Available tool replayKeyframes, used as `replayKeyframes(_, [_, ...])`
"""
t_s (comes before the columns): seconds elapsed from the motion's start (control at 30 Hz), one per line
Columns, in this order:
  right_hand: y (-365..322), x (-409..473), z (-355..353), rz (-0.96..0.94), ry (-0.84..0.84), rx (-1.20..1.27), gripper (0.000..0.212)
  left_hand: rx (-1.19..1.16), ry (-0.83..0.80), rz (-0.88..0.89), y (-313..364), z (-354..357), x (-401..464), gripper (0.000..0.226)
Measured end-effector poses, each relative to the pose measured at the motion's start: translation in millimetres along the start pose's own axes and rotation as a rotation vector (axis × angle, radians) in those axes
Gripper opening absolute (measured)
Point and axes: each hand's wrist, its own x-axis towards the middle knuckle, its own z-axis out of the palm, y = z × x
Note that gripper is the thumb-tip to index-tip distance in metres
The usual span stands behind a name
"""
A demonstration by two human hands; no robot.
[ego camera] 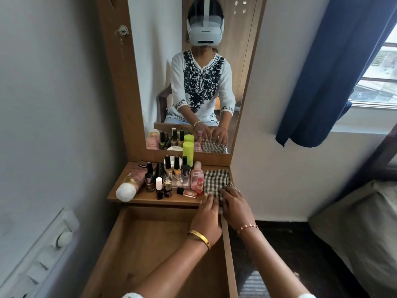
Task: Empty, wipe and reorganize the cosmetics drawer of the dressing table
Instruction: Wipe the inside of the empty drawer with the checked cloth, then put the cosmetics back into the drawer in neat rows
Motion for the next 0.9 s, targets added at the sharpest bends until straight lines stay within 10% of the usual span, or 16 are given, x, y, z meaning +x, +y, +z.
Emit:
replayKeyframes(0.63, [4.0,48.3,-7.0,0.076,-0.168,-0.045,0.045,-0.051,0.004,-0.04,3.3,1.4,20.1,0.065])
replayKeyframes(0.9, [-4.6,31.8,-15.3,0.151,-0.019,0.337,0.033,-0.207,0.063,0.003,-10.1,-15.2,2.6,0.056])
